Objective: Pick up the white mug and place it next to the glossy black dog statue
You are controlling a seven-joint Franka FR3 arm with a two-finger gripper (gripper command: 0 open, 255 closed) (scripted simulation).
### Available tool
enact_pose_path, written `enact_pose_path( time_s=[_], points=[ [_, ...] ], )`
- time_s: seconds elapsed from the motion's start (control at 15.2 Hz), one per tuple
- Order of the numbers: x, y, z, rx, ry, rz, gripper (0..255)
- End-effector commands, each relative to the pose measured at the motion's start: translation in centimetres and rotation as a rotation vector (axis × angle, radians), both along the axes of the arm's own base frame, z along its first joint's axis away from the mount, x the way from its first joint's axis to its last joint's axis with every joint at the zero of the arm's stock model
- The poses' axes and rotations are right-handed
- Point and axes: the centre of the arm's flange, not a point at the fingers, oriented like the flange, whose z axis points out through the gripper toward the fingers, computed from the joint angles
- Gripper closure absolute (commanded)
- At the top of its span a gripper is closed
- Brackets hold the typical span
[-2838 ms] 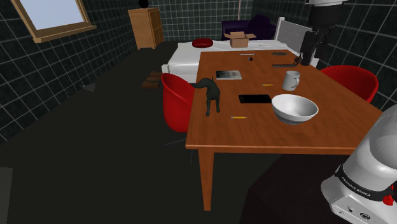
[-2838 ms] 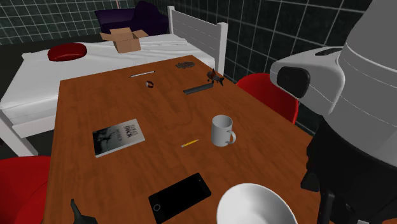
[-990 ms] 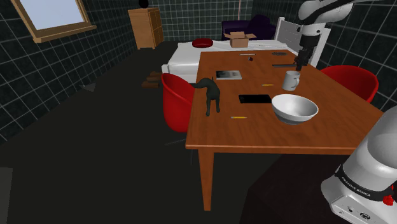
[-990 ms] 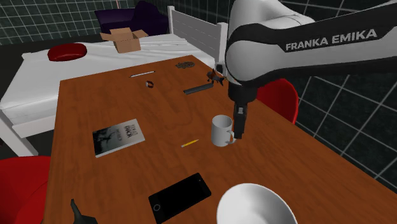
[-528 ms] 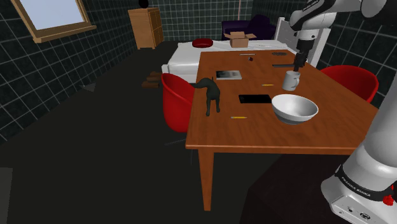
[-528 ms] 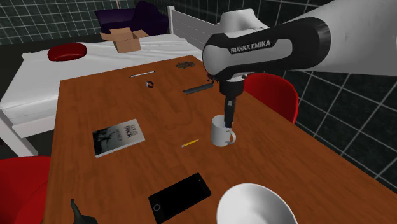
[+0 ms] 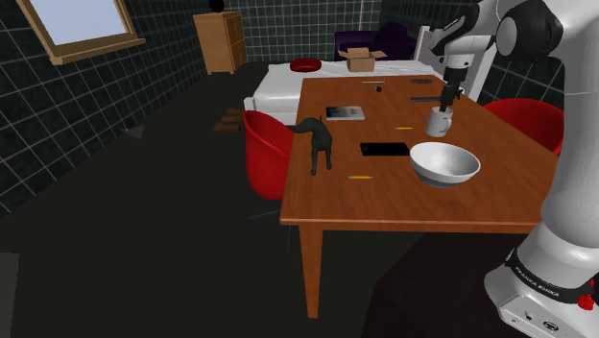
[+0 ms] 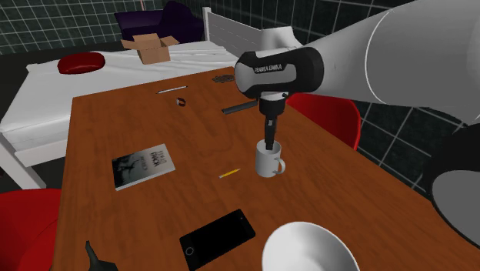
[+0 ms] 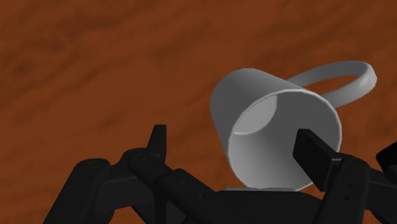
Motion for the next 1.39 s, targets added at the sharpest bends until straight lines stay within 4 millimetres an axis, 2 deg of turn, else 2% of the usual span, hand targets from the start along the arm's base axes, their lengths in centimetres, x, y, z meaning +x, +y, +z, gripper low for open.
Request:
enact_pose_path(
  time_s=[0.0, 0.26, 0.73, 0.79, 1.32],
  points=[
    [0.0, -0.1, -1.0, 0.000, -0.001, 0.001, 0],
    [-0.1, 0.0, -2.9, 0.000, -0.001, 0.001, 0],
    [-0.1, 0.0, -2.9, 0.000, -0.001, 0.001, 0],
    [-0.1, 0.0, -2.9, 0.000, -0.001, 0.001, 255],
    [-0.1, 0.0, -2.9, 0.000, -0.001, 0.001, 255]
  ],
)
